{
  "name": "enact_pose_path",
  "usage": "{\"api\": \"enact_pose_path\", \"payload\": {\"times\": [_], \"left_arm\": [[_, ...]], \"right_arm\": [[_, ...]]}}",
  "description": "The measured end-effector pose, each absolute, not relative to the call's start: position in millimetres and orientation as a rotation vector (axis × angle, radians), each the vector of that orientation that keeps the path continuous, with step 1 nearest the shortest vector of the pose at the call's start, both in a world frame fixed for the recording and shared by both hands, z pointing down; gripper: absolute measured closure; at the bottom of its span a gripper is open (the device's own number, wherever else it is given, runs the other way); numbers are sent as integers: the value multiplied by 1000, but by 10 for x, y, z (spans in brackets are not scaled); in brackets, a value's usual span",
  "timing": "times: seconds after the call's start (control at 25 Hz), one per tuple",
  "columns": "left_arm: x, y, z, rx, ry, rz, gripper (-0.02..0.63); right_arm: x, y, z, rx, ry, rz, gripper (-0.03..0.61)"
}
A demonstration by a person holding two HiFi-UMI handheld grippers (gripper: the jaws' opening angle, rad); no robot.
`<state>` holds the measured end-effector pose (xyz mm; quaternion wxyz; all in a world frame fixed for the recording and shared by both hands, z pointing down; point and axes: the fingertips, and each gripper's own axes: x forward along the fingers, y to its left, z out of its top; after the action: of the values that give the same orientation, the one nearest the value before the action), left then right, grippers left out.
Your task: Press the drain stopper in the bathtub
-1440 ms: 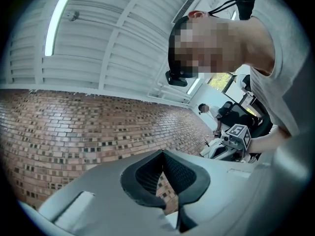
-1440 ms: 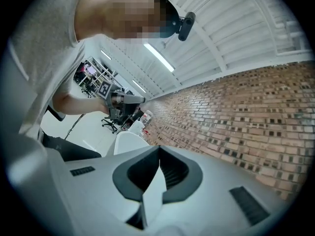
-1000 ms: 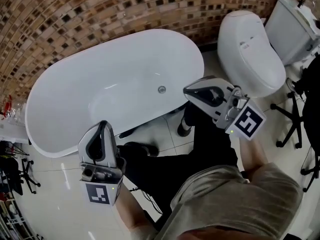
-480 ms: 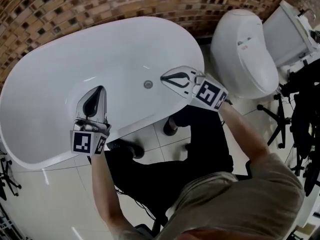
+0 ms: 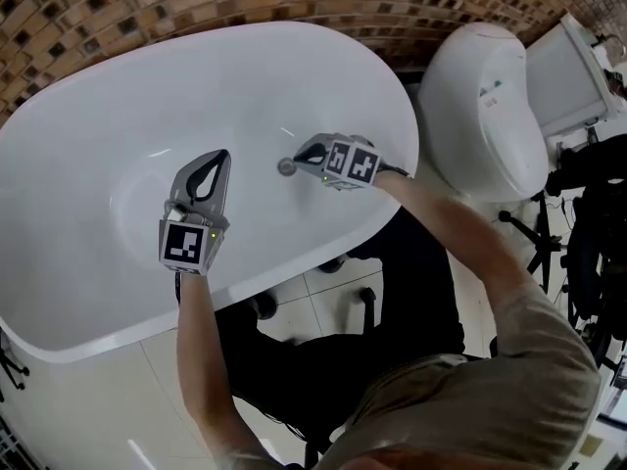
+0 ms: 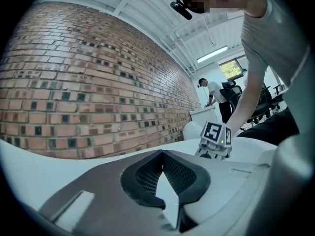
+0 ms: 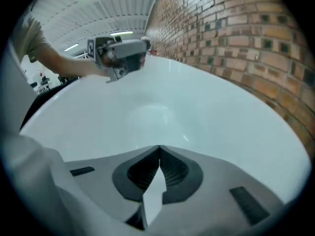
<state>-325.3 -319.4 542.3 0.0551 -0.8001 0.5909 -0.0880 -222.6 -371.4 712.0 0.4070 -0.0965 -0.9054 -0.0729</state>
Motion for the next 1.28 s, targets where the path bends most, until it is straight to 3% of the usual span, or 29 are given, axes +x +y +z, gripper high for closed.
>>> {"api": "enact_pose_path", "payload": {"times": [0.28,0.76,1.28], "left_arm": [[-3259,-3238,5469,-2268,1760,-502,604],[-3141,-3250,5528,-2135,1712,-671,604],[-3069,-3251,5607,-2117,1653,-760,604]], "right_arm": [[-2264,-4187,8559,-297,-1971,-141,578],[-2388,-4325,10062,-431,-1808,-352,577],[-2479,-4328,10424,-451,-1768,-575,574]]}}
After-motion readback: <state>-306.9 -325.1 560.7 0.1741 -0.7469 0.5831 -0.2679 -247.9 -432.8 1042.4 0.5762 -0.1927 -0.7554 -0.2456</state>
